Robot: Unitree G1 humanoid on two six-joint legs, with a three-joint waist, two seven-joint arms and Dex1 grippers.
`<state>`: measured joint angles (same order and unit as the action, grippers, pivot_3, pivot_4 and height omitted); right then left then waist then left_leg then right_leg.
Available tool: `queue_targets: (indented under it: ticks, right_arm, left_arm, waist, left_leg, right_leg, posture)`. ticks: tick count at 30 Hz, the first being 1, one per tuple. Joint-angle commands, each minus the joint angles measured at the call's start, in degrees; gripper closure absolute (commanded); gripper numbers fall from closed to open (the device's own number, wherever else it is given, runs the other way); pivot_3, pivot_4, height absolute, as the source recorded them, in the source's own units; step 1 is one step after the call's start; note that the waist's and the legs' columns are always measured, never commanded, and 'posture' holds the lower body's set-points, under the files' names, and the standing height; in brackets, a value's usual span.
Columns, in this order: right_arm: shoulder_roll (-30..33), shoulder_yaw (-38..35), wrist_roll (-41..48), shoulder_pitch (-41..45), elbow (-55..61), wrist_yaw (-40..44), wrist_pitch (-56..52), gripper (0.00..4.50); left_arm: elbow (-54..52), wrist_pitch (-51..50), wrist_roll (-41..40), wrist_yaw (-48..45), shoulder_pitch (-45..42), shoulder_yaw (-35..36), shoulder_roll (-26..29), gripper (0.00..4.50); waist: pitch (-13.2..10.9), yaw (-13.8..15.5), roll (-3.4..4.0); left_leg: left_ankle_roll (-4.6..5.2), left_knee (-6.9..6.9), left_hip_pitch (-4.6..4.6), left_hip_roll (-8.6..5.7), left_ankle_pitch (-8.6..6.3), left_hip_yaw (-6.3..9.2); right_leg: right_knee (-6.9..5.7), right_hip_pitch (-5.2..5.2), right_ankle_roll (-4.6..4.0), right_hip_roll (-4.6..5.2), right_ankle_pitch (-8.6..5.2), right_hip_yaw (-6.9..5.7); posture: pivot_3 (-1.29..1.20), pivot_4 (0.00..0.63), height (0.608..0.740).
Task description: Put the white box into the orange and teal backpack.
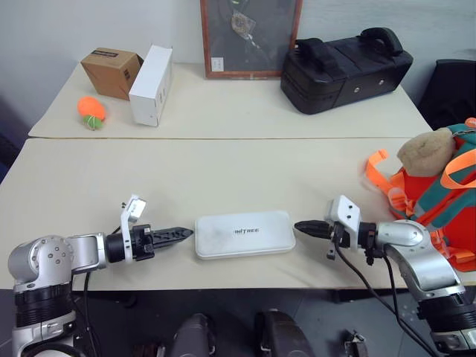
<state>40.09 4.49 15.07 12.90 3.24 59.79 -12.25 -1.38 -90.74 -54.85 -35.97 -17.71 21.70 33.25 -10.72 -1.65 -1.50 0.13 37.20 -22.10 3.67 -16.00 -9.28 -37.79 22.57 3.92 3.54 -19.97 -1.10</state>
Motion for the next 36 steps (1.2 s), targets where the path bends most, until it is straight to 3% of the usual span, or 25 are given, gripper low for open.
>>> queue_targets:
  ticks: [1, 9, 13, 22, 25, 29, 32, 36]
  right_arm:
    - [-0.6, 0.4, -0.6, 0.5, 0.6, 0.0, 1.4, 4.50]
    - [-1.2, 0.8, -1.1, 0.2, 1.3, -0.4, 1.2, 4.50]
    - [-1.2, 0.4, -1.1, -0.9, 2.2, -0.7, 0.8, 4.50]
    - [-1.3, -1.5, -0.9, -3.3, 4.1, -2.5, 0.0, 4.50]
    - [-0.9, -3.9, 0.5, -5.0, 6.4, -4.0, -2.0, 4.50]
    - [-1.1, -12.4, 5.8, -10.5, 15.5, -10.4, -9.8, 4.50]
    - [-1.1, -23.2, 14.1, -17.8, 23.9, -14.2, -19.3, 3.89]
    - [0.0, -42.3, 25.2, -31.7, 32.3, -14.0, -28.6, 2.54]
  left_arm:
    - [1.8, -1.8, -3.5, 2.8, -1.2, -5.5, -3.0, 1.01]
    - [8.9, -1.3, 1.3, 8.7, -10.3, -9.4, -12.9, 1.01]
    - [11.5, -1.6, 2.0, 7.2, -14.1, -10.1, -13.7, 1.01]
    - [11.3, -1.8, 0.3, 2.2, -16.0, -9.6, -11.9, 3.17]
    - [10.2, -1.4, -0.1, 1.8, -15.2, -7.9, -11.7, 3.18]
    - [7.7, -1.6, -2.9, 1.9, -15.0, -1.6, -11.9, 3.18]
    - [3.4, -1.7, -5.6, 1.1, -15.5, 0.7, -10.6, 3.18]
    - [-4.9, 0.5, -8.3, 0.0, -14.6, 1.0, -9.4, 3.18]
  waist:
    - [0.0, 0.2, 0.00]
    - [0.0, 0.6, 0.01]
    - [0.0, 0.6, 0.00]
    - [0.0, 0.1, -0.01]
    - [0.0, 0.1, -0.01]
    - [0.0, 0.1, -0.02]
    - [0.0, 0.2, -0.02]
    - [0.0, 1.2, -0.01]
  left_leg:
    - [0.00, 0.01, 0.00, 0.00, 0.00, 0.01]
    - [0.04, 0.13, -0.01, -0.09, 0.03, 0.12]
    - [0.01, 0.16, 0.00, -0.09, 0.07, 0.12]
    - [-0.06, 0.12, -0.02, -0.05, 0.11, 0.15]
    - [-0.07, 0.12, -0.04, -0.05, 0.12, 0.15]
    - [-0.08, 0.07, -0.10, -0.04, 0.12, 0.16]
    - [-0.09, 0.08, -0.13, -0.02, 0.13, 0.20]
    - [-0.10, -0.04, -0.16, -0.06, 0.12, 0.29]
  right_leg:
    - [0.00, -0.01, 0.00, 0.01, 0.00, 0.00]
    - [-0.02, -0.12, 0.05, 0.05, 0.03, -0.08]
    - [-0.04, -0.11, 0.05, 0.01, 0.03, -0.09]
    - [-0.04, -0.10, 0.05, -0.02, 0.02, -0.13]
    - [-0.04, -0.07, 0.04, -0.03, 0.02, -0.12]
    - [-0.04, 0.00, 0.04, -0.03, 0.02, -0.11]
    - [-0.03, 0.00, 0.04, -0.03, 0.02, -0.12]
    - [0.05, -0.05, 0.03, -0.03, 0.02, -0.13]
  posture:
    - [0.00, 0.150, 0.740]
    - [0.00, 0.150, 0.740]
    - [0.00, 0.150, 0.740]
    - [0.00, 0.150, 0.740]
    - [0.00, 0.150, 0.740]
    - [0.00, 0.150, 0.740]
    - [0.00, 0.150, 0.740]
    - [0.00, 0.150, 0.740]
